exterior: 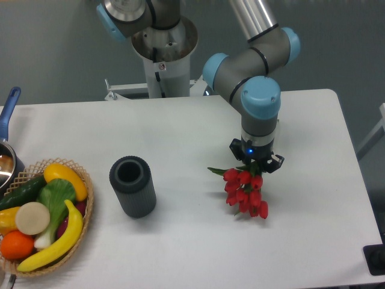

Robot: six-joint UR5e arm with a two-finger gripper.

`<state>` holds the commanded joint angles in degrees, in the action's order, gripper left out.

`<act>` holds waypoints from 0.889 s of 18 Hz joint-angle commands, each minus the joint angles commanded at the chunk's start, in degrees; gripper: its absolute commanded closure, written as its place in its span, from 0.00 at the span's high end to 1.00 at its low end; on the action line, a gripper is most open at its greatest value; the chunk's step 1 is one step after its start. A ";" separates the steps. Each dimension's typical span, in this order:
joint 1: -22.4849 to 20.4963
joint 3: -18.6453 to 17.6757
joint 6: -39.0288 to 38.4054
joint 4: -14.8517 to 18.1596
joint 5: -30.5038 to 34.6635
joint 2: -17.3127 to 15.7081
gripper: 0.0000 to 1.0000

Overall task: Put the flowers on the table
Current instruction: 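Lower the held tulips toward the table surface beside the vase, then open the gripper to release the tulips and lift away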

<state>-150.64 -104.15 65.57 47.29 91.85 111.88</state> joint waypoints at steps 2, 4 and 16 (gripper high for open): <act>0.00 0.35 -0.27 -0.09 -0.61 -0.35 0.93; 0.09 0.26 -0.35 -0.09 -1.93 -1.05 1.00; -4.74 5.43 6.04 15.87 -6.51 -15.20 1.00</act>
<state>-155.39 -98.72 71.61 63.16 85.34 96.68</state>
